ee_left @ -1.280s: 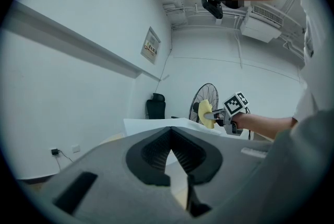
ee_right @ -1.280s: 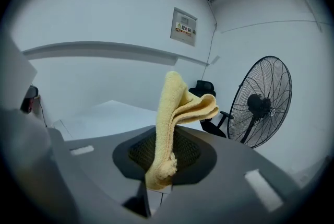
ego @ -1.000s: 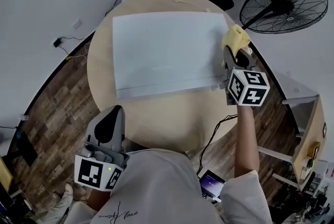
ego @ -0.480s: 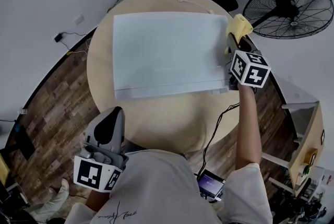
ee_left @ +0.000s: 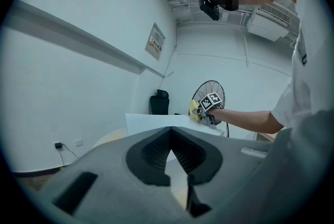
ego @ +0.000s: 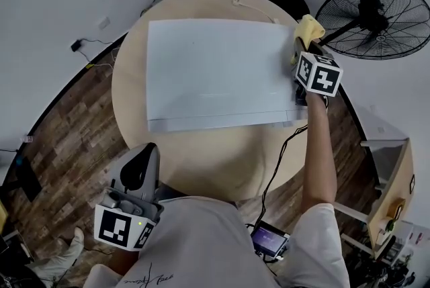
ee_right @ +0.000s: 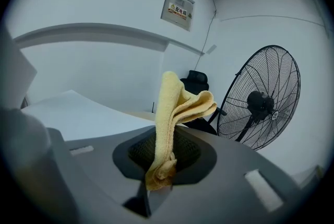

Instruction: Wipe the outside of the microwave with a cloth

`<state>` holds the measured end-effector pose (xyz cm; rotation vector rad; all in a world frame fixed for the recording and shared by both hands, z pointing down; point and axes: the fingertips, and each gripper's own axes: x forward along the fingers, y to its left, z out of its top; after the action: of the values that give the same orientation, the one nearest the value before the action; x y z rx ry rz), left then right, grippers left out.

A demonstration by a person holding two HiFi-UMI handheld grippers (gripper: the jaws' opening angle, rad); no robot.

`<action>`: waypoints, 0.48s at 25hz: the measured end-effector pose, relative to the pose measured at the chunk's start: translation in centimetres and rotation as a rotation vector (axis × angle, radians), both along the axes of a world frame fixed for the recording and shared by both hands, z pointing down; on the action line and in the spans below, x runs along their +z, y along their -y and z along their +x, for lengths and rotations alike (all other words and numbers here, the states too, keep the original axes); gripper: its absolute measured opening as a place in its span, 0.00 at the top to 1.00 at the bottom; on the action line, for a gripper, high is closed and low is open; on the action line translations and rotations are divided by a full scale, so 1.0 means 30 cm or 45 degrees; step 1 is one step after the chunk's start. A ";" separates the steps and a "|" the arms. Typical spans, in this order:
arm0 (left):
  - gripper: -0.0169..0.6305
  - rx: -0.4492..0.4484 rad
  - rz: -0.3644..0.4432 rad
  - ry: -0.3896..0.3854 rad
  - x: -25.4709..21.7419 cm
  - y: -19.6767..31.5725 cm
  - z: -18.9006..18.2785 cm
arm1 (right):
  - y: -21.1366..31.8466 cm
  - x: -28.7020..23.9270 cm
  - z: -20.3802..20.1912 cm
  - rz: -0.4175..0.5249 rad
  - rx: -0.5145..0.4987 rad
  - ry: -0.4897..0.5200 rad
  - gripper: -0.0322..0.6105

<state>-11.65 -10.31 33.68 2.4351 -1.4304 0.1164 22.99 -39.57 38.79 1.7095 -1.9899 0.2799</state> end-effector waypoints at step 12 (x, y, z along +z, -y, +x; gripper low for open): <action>0.99 -0.036 -0.013 0.012 0.008 -0.010 -0.036 | 0.079 0.058 -0.084 -0.091 -0.034 -0.052 0.85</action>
<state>-12.73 -9.99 33.92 2.4082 -1.4644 0.1285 20.46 -41.94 40.54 1.6304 -1.9487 0.3010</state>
